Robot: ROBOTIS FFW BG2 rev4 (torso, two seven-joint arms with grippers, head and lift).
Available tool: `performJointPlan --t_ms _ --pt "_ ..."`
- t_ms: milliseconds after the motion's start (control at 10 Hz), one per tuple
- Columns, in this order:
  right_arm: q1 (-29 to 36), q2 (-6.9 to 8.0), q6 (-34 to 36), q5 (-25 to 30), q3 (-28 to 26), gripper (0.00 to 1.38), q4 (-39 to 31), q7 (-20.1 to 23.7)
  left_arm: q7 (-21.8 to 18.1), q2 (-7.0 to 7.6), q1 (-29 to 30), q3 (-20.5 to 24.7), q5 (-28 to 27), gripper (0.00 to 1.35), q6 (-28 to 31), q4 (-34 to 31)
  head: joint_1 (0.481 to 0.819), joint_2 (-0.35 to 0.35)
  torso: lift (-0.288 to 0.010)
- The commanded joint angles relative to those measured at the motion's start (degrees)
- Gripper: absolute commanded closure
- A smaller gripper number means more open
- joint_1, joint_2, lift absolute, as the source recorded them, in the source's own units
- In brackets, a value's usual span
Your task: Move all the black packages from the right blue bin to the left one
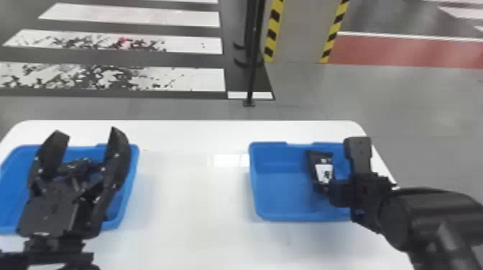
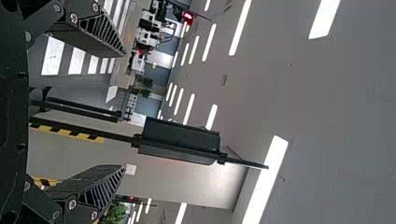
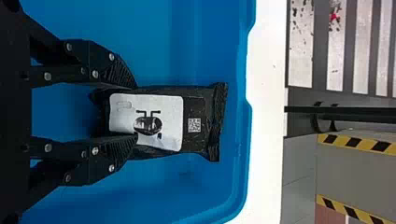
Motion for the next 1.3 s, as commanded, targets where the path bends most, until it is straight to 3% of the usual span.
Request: performJointPlan --t_ms 0,200,500,700,900,1200 --pt "1.65 0.29 -3.72 -1.11 -1.03 1.18 -0.18 -0.02 0.0 -0.09 0.07 0.0 0.73 0.2 0.0 0.22 0.695 -0.099 -0.132" --pt "5.31 0.47 -9.07 -2.14 -1.83 1.19 -3.28 -0.1 0.0 -0.09 0.21 0.0 1.19 0.2 -0.14 0.36 0.695 -0.095 -0.132" --pt "15.43 0.38 -19.33 -6.02 -1.03 1.19 -14.24 1.3 0.0 -0.09 0.35 -0.35 2.56 0.2 -1.55 0.36 0.695 -0.068 -0.132" --pt "15.15 -1.47 -29.32 -8.42 4.22 1.19 -15.23 5.61 -0.26 0.62 -0.21 -3.09 6.45 0.2 0.0 0.36 0.695 -0.014 -0.132" --pt "12.76 -3.66 -33.11 -13.11 11.31 1.19 -17.48 6.14 -5.89 1.67 -2.74 -6.06 13.53 0.2 8.86 0.36 0.695 0.026 -0.132" --pt "9.38 -5.95 -34.1 -17.9 20.45 1.19 -16.35 6.14 -9.58 1.67 -4.57 -4.92 11.02 0.2 21.8 0.08 0.695 0.066 -0.132"
